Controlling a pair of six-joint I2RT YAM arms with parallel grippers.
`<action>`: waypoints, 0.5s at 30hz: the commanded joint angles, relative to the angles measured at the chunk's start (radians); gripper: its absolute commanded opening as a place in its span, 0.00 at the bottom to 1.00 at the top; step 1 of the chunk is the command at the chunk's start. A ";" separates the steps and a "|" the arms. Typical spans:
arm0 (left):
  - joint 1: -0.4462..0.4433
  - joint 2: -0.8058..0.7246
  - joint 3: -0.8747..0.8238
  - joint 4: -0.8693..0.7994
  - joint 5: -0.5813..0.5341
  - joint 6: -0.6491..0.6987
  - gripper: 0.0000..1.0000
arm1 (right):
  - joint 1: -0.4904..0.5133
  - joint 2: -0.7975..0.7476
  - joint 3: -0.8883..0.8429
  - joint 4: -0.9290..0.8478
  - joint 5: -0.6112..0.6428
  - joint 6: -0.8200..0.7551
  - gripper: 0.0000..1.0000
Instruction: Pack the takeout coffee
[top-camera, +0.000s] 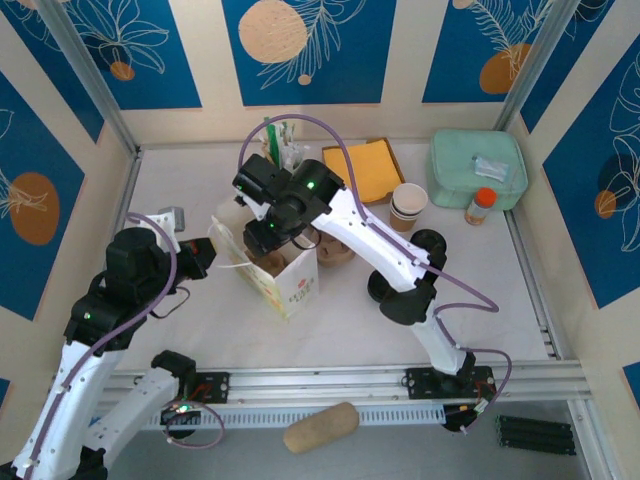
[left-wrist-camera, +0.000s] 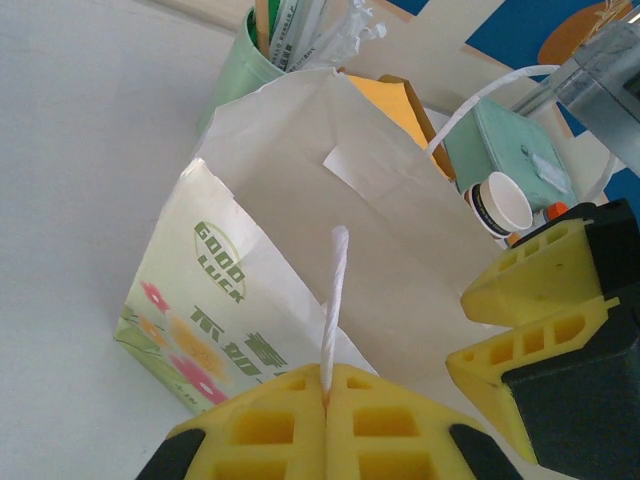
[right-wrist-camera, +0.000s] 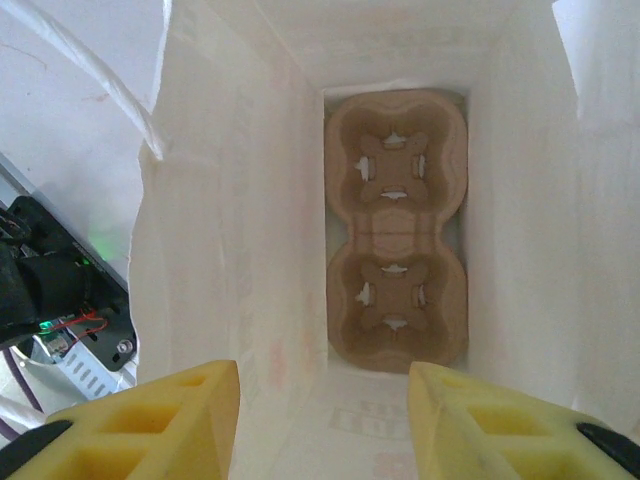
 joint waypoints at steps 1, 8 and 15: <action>0.011 0.002 -0.008 0.005 -0.017 0.000 0.00 | 0.012 -0.035 0.019 -0.039 0.026 -0.013 0.48; 0.011 0.005 -0.006 0.010 -0.026 0.006 0.00 | 0.013 -0.036 0.017 -0.047 0.048 -0.016 0.48; 0.011 0.013 -0.007 0.017 -0.044 0.016 0.00 | 0.013 -0.037 0.018 -0.047 0.058 -0.019 0.48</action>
